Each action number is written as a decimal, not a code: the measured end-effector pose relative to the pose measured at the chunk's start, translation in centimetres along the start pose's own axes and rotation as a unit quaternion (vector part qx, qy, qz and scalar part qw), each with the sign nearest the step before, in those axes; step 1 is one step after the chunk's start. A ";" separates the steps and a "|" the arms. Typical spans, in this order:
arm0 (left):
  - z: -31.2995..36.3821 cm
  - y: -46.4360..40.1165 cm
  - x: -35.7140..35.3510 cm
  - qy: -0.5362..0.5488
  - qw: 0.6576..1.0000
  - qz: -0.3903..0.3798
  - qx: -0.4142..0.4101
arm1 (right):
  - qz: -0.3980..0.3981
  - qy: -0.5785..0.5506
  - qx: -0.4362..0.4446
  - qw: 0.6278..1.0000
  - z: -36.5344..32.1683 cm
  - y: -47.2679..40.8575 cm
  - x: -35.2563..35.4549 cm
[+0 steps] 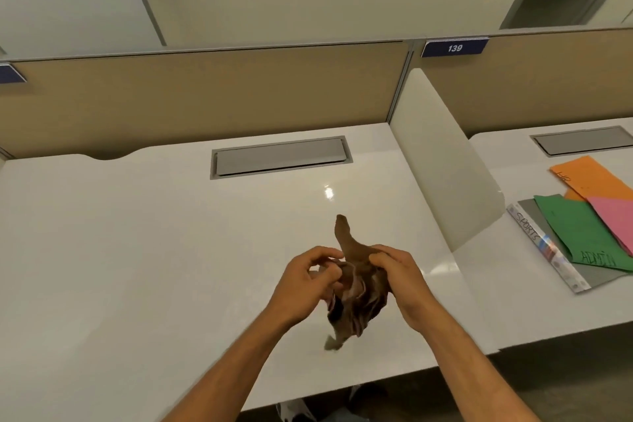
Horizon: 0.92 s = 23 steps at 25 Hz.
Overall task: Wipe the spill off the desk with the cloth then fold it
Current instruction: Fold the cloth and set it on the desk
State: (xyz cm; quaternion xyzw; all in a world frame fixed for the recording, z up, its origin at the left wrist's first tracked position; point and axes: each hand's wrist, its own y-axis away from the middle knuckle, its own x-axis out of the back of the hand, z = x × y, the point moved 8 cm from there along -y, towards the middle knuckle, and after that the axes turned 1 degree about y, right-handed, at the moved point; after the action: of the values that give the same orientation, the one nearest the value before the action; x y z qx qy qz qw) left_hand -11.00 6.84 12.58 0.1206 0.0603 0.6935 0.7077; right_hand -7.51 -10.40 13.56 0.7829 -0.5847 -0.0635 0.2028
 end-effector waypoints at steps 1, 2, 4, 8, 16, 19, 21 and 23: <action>-0.3 -1.0 1.0 -0.019 0.999 0.048 0.002 | -0.003 0.012 0.009 1.000 -0.7 -0.7 0.5; -0.5 -2.0 1.6 -0.044 0.996 0.079 0.004 | -0.006 0.028 0.017 0.999 -1.5 -1.4 1.1; -1.3 -3.9 1.4 -0.057 0.997 0.053 0.031 | -0.022 0.072 0.022 0.997 -2.5 -2.7 1.8; -0.6 -6.9 0.9 0.007 0.999 -0.029 0.015 | -0.092 0.138 0.054 0.985 -4.8 -4.6 2.3; 3.4 -11.3 2.9 -0.108 0.990 0.089 0.002 | -0.060 0.353 0.092 0.929 -6.3 -12.1 5.5; 5.7 -12.9 3.3 -0.130 0.983 0.126 -0.019 | 0.036 0.368 0.114 0.922 -7.5 -14.9 6.4; 7.1 -13.3 4.1 -0.119 0.979 0.159 -0.041 | 0.087 0.344 0.150 0.923 -9.1 -15.7 7.1; 7.8 -13.3 4.7 -0.096 0.979 0.165 -0.075 | 0.109 0.315 0.199 0.922 -9.8 -15.3 7.5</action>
State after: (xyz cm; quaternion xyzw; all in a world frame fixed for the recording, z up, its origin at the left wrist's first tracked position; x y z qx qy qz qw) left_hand 3.93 10.76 17.07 0.1408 -0.0808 0.7886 0.5931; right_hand 11.73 -11.52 17.50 0.7181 -0.5733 0.3260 0.2222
